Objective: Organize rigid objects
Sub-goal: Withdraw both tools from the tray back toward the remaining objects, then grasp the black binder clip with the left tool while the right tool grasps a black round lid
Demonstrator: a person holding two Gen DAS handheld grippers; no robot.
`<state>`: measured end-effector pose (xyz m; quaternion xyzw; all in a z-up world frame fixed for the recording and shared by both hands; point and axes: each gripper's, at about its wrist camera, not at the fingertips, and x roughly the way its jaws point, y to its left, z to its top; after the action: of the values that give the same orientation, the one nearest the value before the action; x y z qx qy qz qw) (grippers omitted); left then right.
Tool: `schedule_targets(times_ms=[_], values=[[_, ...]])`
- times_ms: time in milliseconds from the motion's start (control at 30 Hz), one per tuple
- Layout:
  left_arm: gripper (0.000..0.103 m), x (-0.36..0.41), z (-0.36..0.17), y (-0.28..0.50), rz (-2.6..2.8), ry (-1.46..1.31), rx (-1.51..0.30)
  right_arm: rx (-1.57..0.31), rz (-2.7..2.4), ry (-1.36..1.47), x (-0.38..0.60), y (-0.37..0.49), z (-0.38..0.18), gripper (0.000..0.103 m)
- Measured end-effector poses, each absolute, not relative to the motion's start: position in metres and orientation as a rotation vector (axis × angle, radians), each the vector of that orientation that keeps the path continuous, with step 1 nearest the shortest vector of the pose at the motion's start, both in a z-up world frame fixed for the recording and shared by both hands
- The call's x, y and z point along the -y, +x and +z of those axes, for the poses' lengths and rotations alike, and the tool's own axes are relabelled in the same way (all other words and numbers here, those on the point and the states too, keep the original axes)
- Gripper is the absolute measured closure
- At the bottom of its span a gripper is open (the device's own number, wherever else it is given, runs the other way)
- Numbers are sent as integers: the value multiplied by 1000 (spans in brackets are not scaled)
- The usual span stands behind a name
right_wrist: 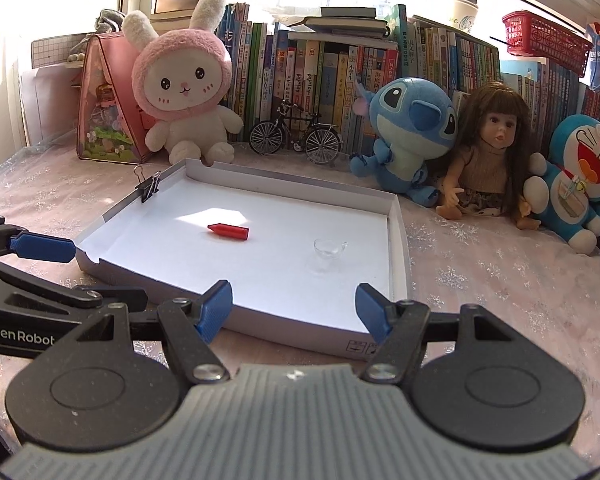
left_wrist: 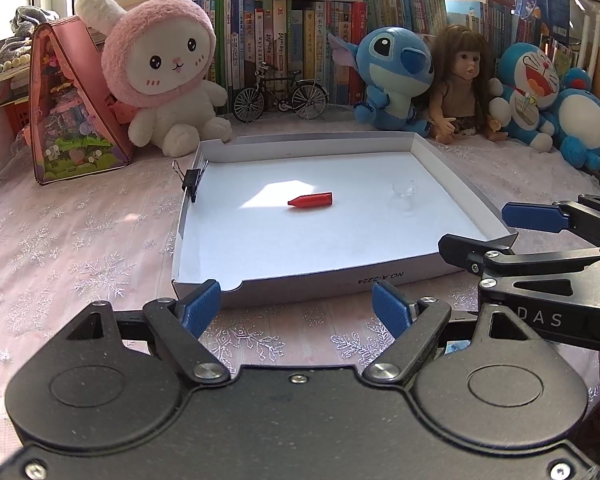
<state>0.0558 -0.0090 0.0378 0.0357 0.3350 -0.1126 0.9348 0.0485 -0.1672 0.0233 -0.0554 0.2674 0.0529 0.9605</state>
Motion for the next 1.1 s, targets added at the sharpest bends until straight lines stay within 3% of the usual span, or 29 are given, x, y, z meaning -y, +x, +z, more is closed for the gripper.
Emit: schedule_targets(times_ms=[500, 667, 767, 867, 1100], values=[[23, -7, 16, 9, -222, 60, -637, -505, 148, -116, 150, 7, 3, 34], [43, -5, 18, -5, -263, 78, -623, -508, 165, -92, 147, -4, 1, 43], [55, -1, 21, -14, -290, 90, -621, -509, 181, -80, 144, -11, 1, 54], [57, 1, 23, -22, -294, 97, -618, -503, 197, -74, 140, -19, 2, 64], [58, -5, 18, -28, -234, 69, -652, -514, 228, -62, 138, -29, -1, 64]])
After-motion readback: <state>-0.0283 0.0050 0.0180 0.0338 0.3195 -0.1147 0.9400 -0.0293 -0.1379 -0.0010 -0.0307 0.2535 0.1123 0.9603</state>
